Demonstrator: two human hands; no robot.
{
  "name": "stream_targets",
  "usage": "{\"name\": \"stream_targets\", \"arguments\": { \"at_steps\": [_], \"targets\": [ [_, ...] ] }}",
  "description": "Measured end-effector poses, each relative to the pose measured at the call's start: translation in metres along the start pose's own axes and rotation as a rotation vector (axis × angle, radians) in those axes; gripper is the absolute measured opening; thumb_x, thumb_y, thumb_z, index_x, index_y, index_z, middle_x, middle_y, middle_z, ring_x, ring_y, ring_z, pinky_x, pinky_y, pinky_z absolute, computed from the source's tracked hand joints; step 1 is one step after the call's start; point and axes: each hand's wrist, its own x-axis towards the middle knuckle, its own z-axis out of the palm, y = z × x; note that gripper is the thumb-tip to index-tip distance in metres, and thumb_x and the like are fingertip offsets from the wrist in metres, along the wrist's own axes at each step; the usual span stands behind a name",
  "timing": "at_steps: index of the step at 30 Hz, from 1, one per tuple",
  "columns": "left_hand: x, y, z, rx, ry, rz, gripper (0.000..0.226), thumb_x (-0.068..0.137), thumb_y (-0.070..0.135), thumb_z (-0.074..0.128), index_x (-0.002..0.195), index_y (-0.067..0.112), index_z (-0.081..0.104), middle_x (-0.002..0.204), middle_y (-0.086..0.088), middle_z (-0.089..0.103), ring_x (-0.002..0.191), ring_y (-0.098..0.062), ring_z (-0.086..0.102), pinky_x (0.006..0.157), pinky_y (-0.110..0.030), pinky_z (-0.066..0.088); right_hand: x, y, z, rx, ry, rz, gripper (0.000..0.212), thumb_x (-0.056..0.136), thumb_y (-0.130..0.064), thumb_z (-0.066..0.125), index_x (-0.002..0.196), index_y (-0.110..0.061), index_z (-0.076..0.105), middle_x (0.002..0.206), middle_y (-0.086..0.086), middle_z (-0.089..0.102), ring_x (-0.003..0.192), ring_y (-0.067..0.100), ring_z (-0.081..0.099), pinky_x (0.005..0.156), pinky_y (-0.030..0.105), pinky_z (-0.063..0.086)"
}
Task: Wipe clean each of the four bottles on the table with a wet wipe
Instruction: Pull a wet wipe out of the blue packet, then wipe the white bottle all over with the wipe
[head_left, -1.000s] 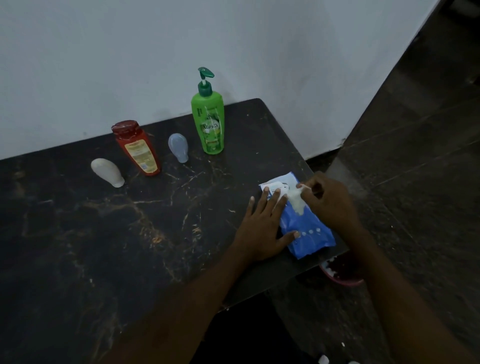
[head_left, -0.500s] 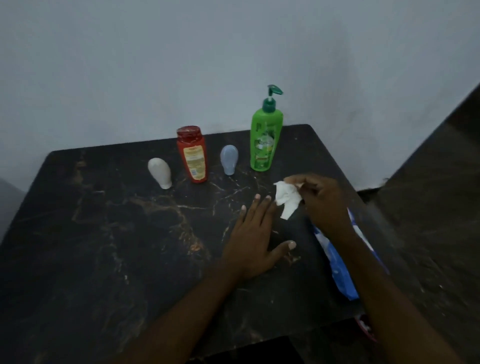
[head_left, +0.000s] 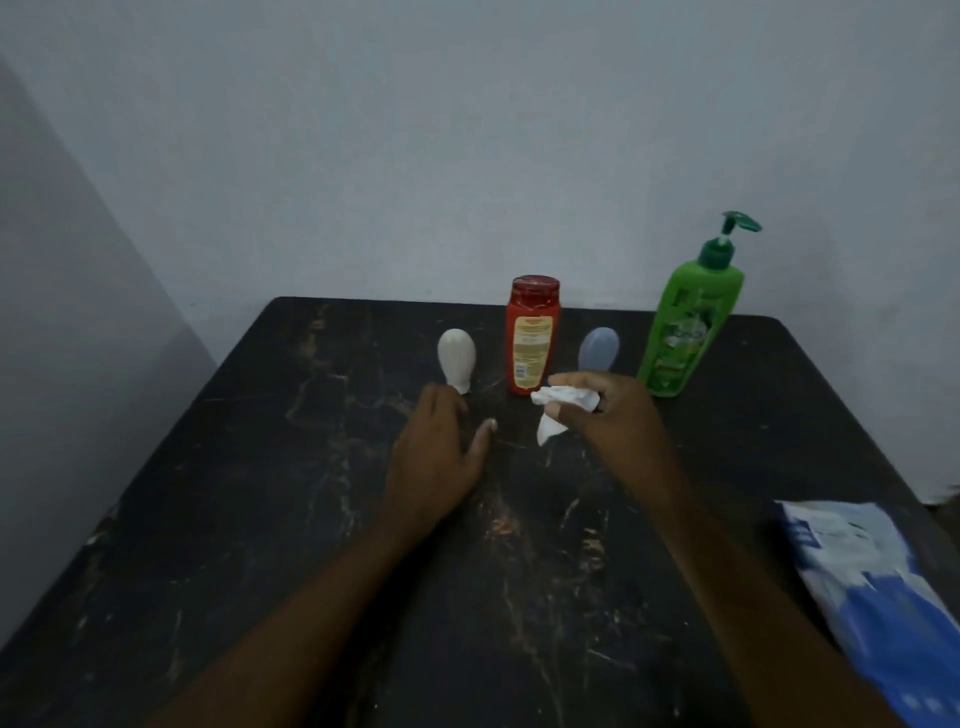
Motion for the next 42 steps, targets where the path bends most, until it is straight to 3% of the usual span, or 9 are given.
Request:
{"name": "stream_targets", "arguments": {
  "at_steps": [2, 5, 9, 13, 17, 19, 30, 39, 42],
  "targets": [
    [0.016, -0.015, 0.008, -0.078, 0.101, -0.137, 0.037, 0.090, 0.046, 0.072, 0.107, 0.028, 0.045, 0.110, 0.003, 0.052, 0.086, -0.006, 0.052, 0.071, -0.019, 0.043, 0.006, 0.008, 0.017, -0.036, -0.007, -0.012, 0.023, 0.086, -0.024, 0.073, 0.108, -0.017, 0.074, 0.104, -0.005, 0.072, 0.094, 0.008, 0.067, 0.086, 0.036, 0.056],
    [0.038, -0.032, 0.024, -0.157, 0.158, -0.255, 0.069, 0.079, 0.049, 0.082, 0.130, 0.024, 0.042, 0.129, -0.002, 0.053, 0.107, -0.014, 0.058, 0.086, -0.029, 0.053, 0.013, 0.018, 0.039, -0.087, 0.002, 0.020, 0.024, 0.089, -0.025, 0.070, 0.110, -0.015, 0.072, 0.112, -0.001, 0.069, 0.099, 0.012, 0.064, 0.087, 0.025, 0.051],
    [0.057, -0.046, 0.046, -0.184, 0.173, -0.291, 0.099, 0.073, 0.048, 0.088, 0.148, 0.026, 0.027, 0.149, -0.006, 0.048, 0.131, -0.026, 0.054, 0.104, -0.048, 0.052, 0.013, 0.032, 0.052, -0.114, -0.014, 0.041, 0.023, 0.090, -0.028, 0.069, 0.111, -0.018, 0.071, 0.115, 0.000, 0.070, 0.102, 0.014, 0.063, 0.099, 0.039, 0.049],
    [0.064, -0.040, 0.057, -0.229, 0.199, -0.237, 0.092, 0.076, 0.040, 0.087, 0.145, 0.030, 0.027, 0.143, -0.006, 0.054, 0.124, -0.028, 0.061, 0.098, -0.050, 0.057, 0.003, 0.042, 0.056, -0.035, -0.004, 0.090, 0.022, 0.090, -0.029, 0.067, 0.110, -0.021, 0.072, 0.105, -0.002, 0.072, 0.089, 0.011, 0.068, 0.092, 0.039, 0.054],
    [0.068, -0.025, 0.056, -0.233, 0.249, -0.187, 0.080, 0.082, 0.033, 0.084, 0.142, 0.024, 0.032, 0.143, -0.007, 0.054, 0.128, -0.028, 0.058, 0.100, -0.049, 0.056, -0.007, 0.044, 0.055, 0.013, -0.006, 0.088, 0.016, 0.091, -0.025, 0.066, 0.105, -0.020, 0.073, 0.095, -0.003, 0.073, 0.076, 0.007, 0.070, 0.071, 0.017, 0.055],
    [0.069, -0.020, 0.055, -0.219, 0.260, -0.188, 0.079, 0.081, 0.033, 0.084, 0.141, 0.023, 0.034, 0.143, -0.007, 0.054, 0.128, -0.028, 0.058, 0.100, -0.048, 0.055, -0.012, 0.043, 0.054, 0.032, -0.015, 0.101, 0.015, 0.091, -0.022, 0.066, 0.104, -0.020, 0.073, 0.094, -0.003, 0.074, 0.074, 0.007, 0.070, 0.065, 0.014, 0.053],
    [0.058, -0.008, 0.046, -0.172, 0.256, -0.226, 0.065, 0.091, 0.025, 0.075, 0.142, 0.016, 0.037, 0.144, -0.013, 0.056, 0.128, -0.034, 0.060, 0.100, -0.050, 0.055, -0.036, 0.033, 0.048, 0.115, 0.054, 0.094, 0.018, 0.091, -0.017, 0.066, 0.108, -0.016, 0.071, 0.098, -0.001, 0.073, 0.082, 0.012, 0.071, 0.068, 0.024, 0.059],
    [-0.032, 0.003, 0.014, -0.142, 0.130, 0.000, 0.086, 0.089, 0.025, 0.076, 0.160, 0.022, 0.027, 0.157, -0.006, 0.045, 0.138, -0.026, 0.050, 0.109, -0.051, 0.049, -0.094, 0.039, 0.020, 0.092, 0.129, 0.120, 0.027, 0.090, -0.005, 0.063, 0.110, -0.020, 0.073, 0.106, -0.008, 0.072, 0.090, -0.002, 0.066, 0.081, 0.018, 0.053],
    [-0.067, 0.003, 0.007, -0.098, 0.075, 0.095, 0.081, 0.088, 0.029, 0.077, 0.157, 0.018, 0.035, 0.152, -0.006, 0.051, 0.133, -0.021, 0.054, 0.107, -0.047, 0.051, -0.119, 0.039, 0.012, 0.149, 0.113, 0.111, 0.038, 0.085, -0.004, 0.069, 0.119, -0.021, 0.069, 0.114, -0.014, 0.066, 0.098, -0.007, 0.061, 0.085, 0.015, 0.050]
  ]
}}
